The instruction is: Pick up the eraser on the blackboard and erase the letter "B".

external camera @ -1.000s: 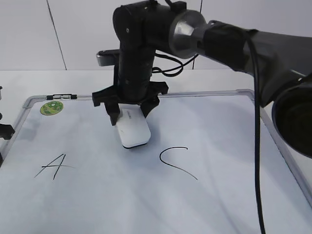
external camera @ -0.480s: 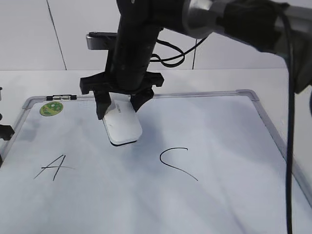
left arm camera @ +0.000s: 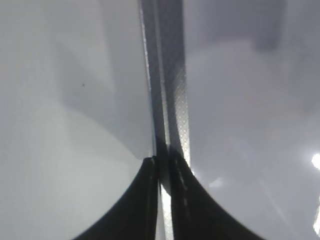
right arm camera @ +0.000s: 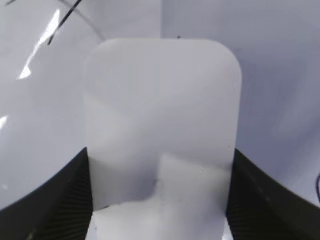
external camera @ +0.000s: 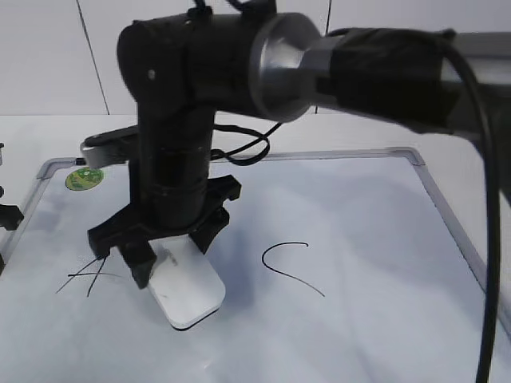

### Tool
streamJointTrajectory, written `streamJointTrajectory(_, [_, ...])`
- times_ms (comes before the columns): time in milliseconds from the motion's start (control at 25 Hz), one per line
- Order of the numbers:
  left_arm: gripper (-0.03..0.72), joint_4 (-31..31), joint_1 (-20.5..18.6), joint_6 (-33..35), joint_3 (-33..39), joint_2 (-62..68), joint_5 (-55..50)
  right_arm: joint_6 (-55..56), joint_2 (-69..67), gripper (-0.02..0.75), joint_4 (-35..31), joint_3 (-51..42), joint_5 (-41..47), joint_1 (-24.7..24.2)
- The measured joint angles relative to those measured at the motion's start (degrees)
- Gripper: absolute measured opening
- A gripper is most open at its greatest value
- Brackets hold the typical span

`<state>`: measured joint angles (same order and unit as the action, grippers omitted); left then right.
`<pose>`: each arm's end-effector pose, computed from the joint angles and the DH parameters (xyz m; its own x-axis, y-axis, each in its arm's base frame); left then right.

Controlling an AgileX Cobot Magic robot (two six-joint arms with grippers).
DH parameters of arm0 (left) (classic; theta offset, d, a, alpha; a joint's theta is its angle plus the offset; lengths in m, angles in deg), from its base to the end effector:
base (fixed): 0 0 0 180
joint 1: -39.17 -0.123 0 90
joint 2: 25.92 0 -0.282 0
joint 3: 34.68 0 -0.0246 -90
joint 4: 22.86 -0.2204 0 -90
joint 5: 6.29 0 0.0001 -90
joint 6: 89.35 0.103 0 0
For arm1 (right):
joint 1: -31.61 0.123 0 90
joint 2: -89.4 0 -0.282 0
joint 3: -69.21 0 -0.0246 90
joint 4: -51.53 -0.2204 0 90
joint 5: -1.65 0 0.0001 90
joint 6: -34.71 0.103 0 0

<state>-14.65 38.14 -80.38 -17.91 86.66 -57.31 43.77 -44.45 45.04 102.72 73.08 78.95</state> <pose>0.2942 -0.0062 0.1603 -0.9988 0.0476 -0.0059 0.0480 0.9927 -0.1109 0.2842 0.3247 0.2097 -0.8011 -0.5860 -0.1219 -0.5982 0.7904 0.1320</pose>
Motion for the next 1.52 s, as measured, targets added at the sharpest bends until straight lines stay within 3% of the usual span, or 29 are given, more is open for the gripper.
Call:
streamJointTrajectory(880, [0.02, 0.0, 0.0, 0.0, 0.0, 0.0, -0.25, 1.21, -6.48, 0.512, 6.49, 1.35, 0.56, 1.46])
streamJointTrajectory(1520, [0.02, 0.0, 0.0, 0.0, 0.0, 0.0, -0.25, 2.53, -6.6, 0.512, 4.99, 1.64, 0.1, -6.22])
